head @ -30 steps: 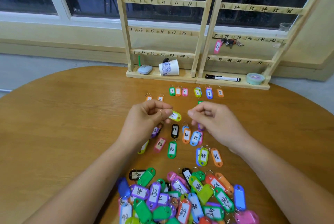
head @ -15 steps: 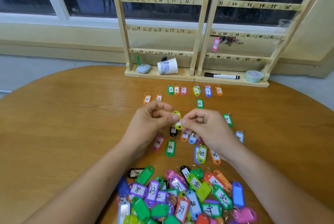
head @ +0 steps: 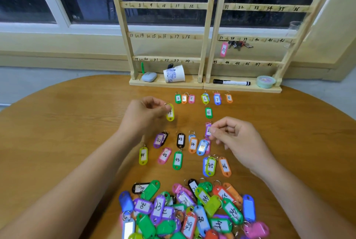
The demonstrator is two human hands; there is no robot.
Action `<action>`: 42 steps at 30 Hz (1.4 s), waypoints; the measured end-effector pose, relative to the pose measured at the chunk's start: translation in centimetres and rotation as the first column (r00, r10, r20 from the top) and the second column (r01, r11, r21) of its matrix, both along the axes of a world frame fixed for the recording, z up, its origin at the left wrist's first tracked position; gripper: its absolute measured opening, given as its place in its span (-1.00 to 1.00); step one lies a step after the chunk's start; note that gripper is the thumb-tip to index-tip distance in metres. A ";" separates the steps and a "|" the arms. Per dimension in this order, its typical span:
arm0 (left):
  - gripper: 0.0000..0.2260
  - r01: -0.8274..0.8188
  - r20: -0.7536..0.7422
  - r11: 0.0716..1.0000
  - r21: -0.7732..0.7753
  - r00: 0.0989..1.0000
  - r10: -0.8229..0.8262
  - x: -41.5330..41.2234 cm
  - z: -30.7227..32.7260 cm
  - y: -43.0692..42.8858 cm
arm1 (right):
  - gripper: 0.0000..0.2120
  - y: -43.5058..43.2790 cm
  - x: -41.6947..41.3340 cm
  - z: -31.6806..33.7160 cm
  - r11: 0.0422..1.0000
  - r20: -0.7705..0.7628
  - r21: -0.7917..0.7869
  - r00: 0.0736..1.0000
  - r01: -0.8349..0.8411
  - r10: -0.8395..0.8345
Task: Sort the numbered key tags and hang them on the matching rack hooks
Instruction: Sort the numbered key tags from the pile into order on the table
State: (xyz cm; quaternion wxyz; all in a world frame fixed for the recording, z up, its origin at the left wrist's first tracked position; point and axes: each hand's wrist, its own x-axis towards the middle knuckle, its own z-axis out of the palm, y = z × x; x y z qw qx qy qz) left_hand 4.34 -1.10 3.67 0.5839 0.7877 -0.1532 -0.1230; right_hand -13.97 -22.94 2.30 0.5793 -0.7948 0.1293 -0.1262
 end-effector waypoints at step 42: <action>-0.81 0.172 0.229 0.824 0.541 0.912 -0.341 -7.6 0.0 7.5 | -0.86 -0.9 -5.9 -0.5 0.900 -0.172 -0.375 0.971 -0.221 0.167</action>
